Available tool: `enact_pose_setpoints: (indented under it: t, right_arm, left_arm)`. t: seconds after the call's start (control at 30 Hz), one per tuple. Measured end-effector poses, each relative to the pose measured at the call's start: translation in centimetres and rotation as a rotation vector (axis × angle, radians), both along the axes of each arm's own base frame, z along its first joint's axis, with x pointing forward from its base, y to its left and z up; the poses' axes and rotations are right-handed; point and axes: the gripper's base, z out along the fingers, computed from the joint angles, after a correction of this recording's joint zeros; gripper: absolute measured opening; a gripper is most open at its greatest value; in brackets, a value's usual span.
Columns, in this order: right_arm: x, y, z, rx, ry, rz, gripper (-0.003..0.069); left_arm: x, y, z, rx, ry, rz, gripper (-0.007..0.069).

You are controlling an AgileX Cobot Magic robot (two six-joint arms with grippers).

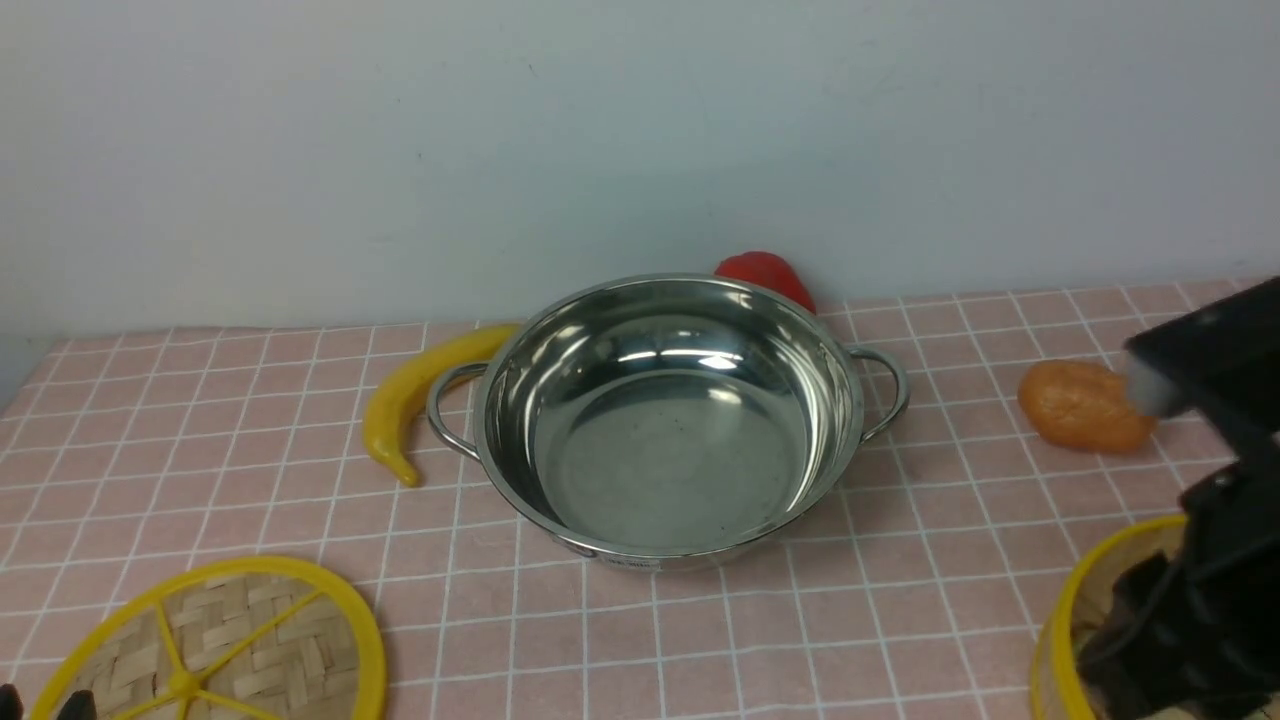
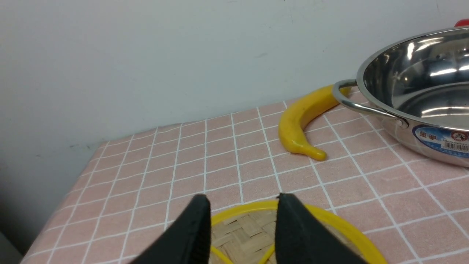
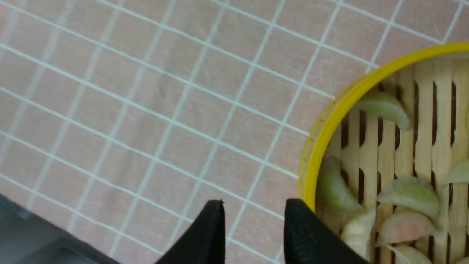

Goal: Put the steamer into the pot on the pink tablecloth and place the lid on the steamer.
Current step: 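Reach for and grasp the rim of the bamboo steamer holding the buns with the right gripper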

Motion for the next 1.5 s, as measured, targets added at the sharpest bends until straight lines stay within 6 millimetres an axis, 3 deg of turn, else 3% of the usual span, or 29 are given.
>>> enact_pose_setpoints:
  t: [0.1,0.23,0.43,0.57,0.67,0.97,1.5]
  right_arm:
    - [1.5,0.8,-2.4,-0.083,0.072,-0.006,0.0245]
    - [2.5,1.2,-4.1,-0.148,0.112,-0.007,0.0245]
    - [3.1,0.7,-4.3,-0.200,0.086,-0.022,0.0245]
    - [3.7,-0.8,-4.9,-0.214,0.101,-0.083,0.0245]
    - [3.5,-2.6,-6.6,-0.209,0.169,-0.140,0.0245]
    - [4.2,-1.1,-7.5,0.005,0.125,-0.107,0.0245]
    - [5.5,-1.4,-10.5,-0.127,0.177,-0.099,0.0245]
  left_arm:
    - [0.0,0.0,0.0,0.000,0.000,0.000,0.0244]
    - [0.0,0.0,0.0,0.000,0.000,0.000,0.0244]
    - [0.0,0.0,0.0,0.000,0.000,0.000,0.0244]
    - [0.0,0.0,0.0,0.002,0.000,0.000,0.0244]
    - [0.0,0.0,0.0,0.003,0.000,0.000,0.0244]
    - [0.0,0.0,0.0,0.003,0.000,0.000,0.0244]
    - [0.0,0.0,0.0,0.003,0.000,0.000,0.0244]
